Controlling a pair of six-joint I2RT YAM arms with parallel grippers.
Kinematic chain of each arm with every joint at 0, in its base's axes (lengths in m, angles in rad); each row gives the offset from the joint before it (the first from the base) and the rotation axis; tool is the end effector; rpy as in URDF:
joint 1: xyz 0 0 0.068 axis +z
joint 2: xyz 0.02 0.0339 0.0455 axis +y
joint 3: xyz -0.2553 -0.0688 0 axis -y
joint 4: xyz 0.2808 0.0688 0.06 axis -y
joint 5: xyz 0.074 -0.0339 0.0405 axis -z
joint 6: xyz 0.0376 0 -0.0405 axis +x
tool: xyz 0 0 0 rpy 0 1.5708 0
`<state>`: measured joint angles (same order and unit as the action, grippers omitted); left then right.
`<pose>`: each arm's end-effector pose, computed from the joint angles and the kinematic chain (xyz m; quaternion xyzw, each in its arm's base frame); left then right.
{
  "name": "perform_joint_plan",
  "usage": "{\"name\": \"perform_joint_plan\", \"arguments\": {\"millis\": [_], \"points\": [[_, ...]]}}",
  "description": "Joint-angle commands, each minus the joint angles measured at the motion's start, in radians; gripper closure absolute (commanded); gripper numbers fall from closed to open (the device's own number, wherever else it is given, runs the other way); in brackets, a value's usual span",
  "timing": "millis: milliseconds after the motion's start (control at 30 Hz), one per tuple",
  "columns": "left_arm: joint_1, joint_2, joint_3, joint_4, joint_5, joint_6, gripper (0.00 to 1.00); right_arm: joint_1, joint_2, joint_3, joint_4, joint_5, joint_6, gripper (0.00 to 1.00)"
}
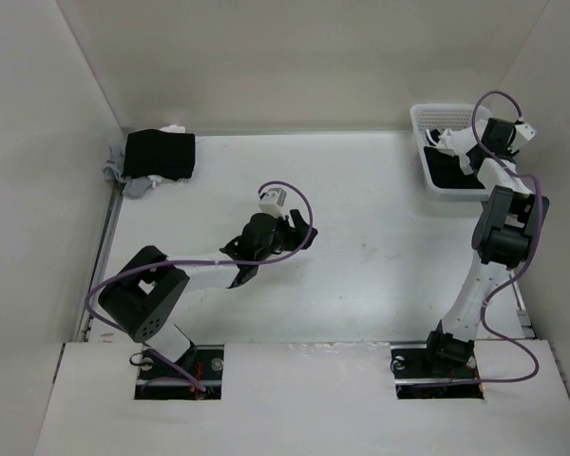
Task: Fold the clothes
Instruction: Grab the tank top from the pile
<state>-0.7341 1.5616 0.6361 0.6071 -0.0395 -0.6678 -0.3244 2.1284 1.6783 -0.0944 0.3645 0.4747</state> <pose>0.2537 -0.2270 0.1456 0.0153 0.8100 -0.3657 0.4581 0.4956 -0.1808 0.2055 0.4153 0.7547 -0.1212 0.4933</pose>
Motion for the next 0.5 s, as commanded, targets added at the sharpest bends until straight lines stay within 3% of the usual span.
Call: {"name": "perform_joint_plan", "arguments": {"millis": [0, 33, 100, 167, 200, 233, 367, 467], "points": [[0.003, 0.009, -0.007, 0.072, 0.018, 0.011, 0.4, -0.008, 0.044, 0.084, -0.002, -0.05, 0.002, 0.51], [0.003, 0.011, -0.006, 0.072, 0.02, 0.011, 0.4, -0.008, 0.053, 0.093, -0.004, -0.059, 0.004, 0.52], [0.003, 0.021, -0.001, 0.074, 0.026, 0.01, 0.4, -0.006, 0.08, 0.116, -0.001, -0.094, 0.002, 0.65], [0.002, 0.026, 0.0, 0.074, 0.026, 0.008, 0.4, -0.006, 0.09, 0.12, -0.002, -0.098, 0.005, 0.72], [0.002, 0.035, 0.005, 0.075, 0.027, 0.008, 0.4, -0.008, 0.09, 0.109, 0.013, -0.099, 0.015, 0.86], [0.002, 0.04, 0.007, 0.076, 0.027, 0.008, 0.4, -0.009, 0.085, 0.098, 0.027, -0.099, 0.016, 0.9], [0.003, 0.052, 0.013, 0.076, 0.03, 0.008, 0.4, -0.009, 0.03, 0.048, 0.087, -0.098, 0.018, 1.0], [0.011, 0.054, 0.014, 0.076, 0.03, 0.008, 0.4, -0.003, -0.091, -0.032, 0.163, -0.104, 0.024, 1.0]]}}
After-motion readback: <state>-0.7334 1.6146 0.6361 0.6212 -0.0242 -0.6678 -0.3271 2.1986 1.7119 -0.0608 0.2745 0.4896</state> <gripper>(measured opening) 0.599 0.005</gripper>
